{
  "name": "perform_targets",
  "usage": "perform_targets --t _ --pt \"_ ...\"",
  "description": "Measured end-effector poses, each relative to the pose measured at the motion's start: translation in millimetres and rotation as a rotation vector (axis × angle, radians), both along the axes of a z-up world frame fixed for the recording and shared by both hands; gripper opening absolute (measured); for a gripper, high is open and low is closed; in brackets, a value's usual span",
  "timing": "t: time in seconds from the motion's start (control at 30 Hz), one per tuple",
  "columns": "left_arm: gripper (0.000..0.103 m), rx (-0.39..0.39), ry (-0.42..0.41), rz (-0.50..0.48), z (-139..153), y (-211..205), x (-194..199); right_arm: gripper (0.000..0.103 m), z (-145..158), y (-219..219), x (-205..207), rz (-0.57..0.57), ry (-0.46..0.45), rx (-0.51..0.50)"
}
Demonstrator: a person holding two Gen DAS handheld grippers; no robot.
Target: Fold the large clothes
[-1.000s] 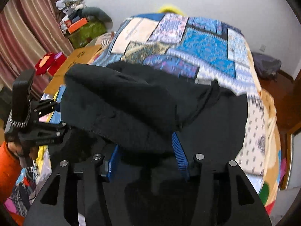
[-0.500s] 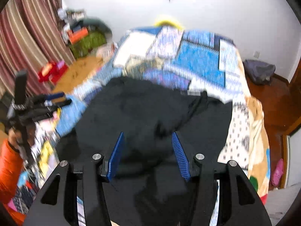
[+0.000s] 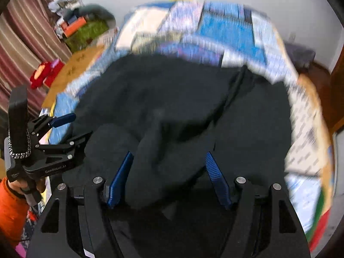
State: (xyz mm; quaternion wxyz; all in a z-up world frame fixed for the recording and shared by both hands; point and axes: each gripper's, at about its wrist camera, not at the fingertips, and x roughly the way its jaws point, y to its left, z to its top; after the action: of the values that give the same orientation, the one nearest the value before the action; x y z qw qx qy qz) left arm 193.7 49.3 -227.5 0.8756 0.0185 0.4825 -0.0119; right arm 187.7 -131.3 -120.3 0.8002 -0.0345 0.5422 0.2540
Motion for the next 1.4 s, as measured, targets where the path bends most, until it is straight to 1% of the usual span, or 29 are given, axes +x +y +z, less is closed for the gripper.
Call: perform_targets --t 0.03,0.07,0.13,0.2,0.23,0.3,0.4,0.5,0.6,0.67,0.7,0.73,0.8,0.83,0.9,0.97,1.0,1.03,1.07,1.13,1.2,1.27,1.4 --pt "0.083 -0.024 -0.002 0.023 -2 5 -1 0.07 -6 -2 0 0.002 0.022 -0.011" --pt "0.086 -0.054 0.01 0.051 -4 11 -2 0.07 -13 -2 -2 0.014 0.032 -0.02" --pt "0.086 -0.128 0.04 0.072 -5 22 -1 0.07 -8 -3 -4 0.038 0.018 -0.026" --pt "0.086 -0.171 0.056 0.088 -3 29 1 0.07 -2 -3 -1 0.04 0.041 -0.026" --pt "0.086 -0.176 0.052 0.095 1 33 1 0.07 3 -5 2 0.034 0.051 -0.011" --pt "0.086 -0.168 0.027 0.108 13 40 1 0.07 17 -12 6 0.021 0.034 0.022" --pt "0.086 -0.16 -0.04 0.147 39 62 3 0.07 36 -22 9 -0.001 -0.022 0.062" --pt "0.086 -0.157 -0.088 0.194 57 88 7 0.07 61 -45 16 -0.063 -0.09 0.107" --pt "0.086 -0.182 -0.097 0.266 63 123 13 0.07 73 -68 25 -0.133 -0.123 0.144" --pt "0.086 -0.207 -0.081 0.299 56 143 18 0.072 77 -84 34 -0.185 -0.134 0.159" --pt "0.086 -0.21 -0.068 0.308 51 150 19 0.074 76 -93 37 -0.212 -0.134 0.157" --pt "0.086 -0.217 -0.045 0.326 44 157 19 0.075 73 -104 41 -0.249 -0.131 0.149" --pt "0.086 -0.271 0.008 0.345 26 167 24 0.075 62 -115 46 -0.295 -0.112 0.136" --pt "0.086 -0.319 0.043 0.344 14 171 27 0.075 57 -120 48 -0.309 -0.095 0.139" --pt "0.086 -0.413 0.099 0.34 -7 175 31 0.075 41 -132 56 -0.341 -0.031 0.154" --pt "0.086 -0.474 0.134 0.339 -22 175 35 0.075 19 -140 63 -0.372 0.056 0.173" --pt "0.086 -0.49 0.143 0.348 -27 175 37 0.075 12 -142 65 -0.373 0.091 0.185" --pt "0.086 -0.513 0.148 0.357 -32 175 40 0.075 -1 -142 68 -0.361 0.154 0.209" --pt "0.086 -0.54 0.149 0.355 -35 175 42 0.075 -8 -143 70 -0.355 0.187 0.228" --pt "0.086 -0.604 0.16 0.334 -41 174 48 0.075 -15 -144 71 -0.351 0.221 0.254" --pt "0.086 -0.656 0.175 0.314 -47 171 55 0.075 -16 -141 74 -0.339 0.218 0.272" --pt "0.086 -0.679 0.192 0.297 -52 168 64 0.075 -18 -138 78 -0.331 0.228 0.299" --pt "0.086 -0.642 0.197 0.261 -52 156 77 0.076 -31 -134 94 -0.337 0.268 0.349"
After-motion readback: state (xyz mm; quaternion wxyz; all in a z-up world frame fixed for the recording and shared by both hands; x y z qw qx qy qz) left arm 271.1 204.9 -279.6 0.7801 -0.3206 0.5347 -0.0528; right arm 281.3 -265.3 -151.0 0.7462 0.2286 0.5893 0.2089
